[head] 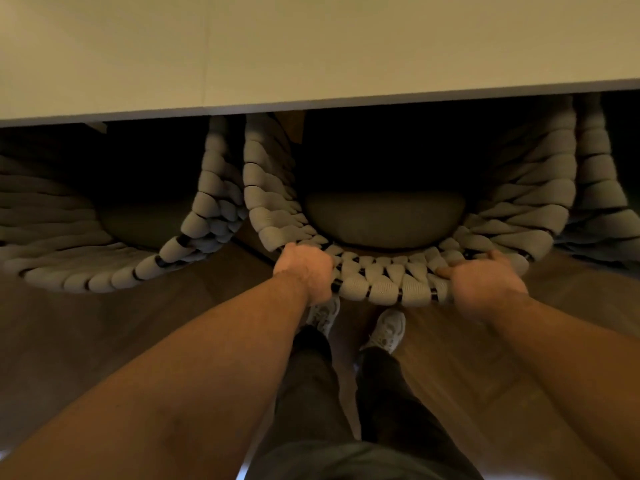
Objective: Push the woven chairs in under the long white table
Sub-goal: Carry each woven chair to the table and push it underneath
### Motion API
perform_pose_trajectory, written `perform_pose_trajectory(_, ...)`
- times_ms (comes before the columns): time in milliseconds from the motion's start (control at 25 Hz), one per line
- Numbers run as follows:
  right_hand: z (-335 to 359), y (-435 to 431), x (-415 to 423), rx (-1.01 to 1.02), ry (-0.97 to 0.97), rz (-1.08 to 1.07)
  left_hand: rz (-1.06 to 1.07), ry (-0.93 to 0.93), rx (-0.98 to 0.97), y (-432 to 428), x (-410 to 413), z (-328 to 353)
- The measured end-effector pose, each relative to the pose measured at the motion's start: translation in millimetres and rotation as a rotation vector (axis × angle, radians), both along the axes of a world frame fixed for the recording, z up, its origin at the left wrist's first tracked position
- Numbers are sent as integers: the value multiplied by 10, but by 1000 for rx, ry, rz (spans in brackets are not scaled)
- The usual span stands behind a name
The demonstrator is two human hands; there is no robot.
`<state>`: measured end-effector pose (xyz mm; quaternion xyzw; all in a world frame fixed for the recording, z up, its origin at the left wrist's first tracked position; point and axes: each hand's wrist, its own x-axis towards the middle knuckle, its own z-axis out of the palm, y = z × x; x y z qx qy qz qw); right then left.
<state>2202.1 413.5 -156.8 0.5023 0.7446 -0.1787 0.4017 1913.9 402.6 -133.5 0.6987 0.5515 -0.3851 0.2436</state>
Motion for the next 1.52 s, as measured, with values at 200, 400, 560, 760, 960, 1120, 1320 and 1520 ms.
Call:
perform_pose_trajectory(200, -84, -217, -207, -17, 68, -23, -4, 8, -11, -100, -277, -64)
perform_pose_trajectory(400, -72, -317, -382, -27, 80, 37, 0, 12, -53, -308, -472, -126)
perform_pose_trajectory(560, -32, -2, -449, -36, 33, 32, 26, 6, -20, -61, -490, -115)
perform_pose_trajectory(760, 4, 114, -517, -65, 17, 59, 11, -18, 41, 4, -583, -171)
perform_pose_trajectory(960, -35, 120, -512, -69, -2, 49, 14, 23, -38, 104, -483, -197)
perform_pose_trajectory(1120, -7, 71, -516, -47, 2, 36, -37, 42, -38, 68, -485, -220)
perform_pose_trajectory(1320, 74, -24, -465, 32, 94, -20, 69, -3, -56, 22, -418, -144)
perform_pose_trajectory(1520, 406, -279, -305, 78, 312, -249, 226, -44, -10, -60, -222, 185)
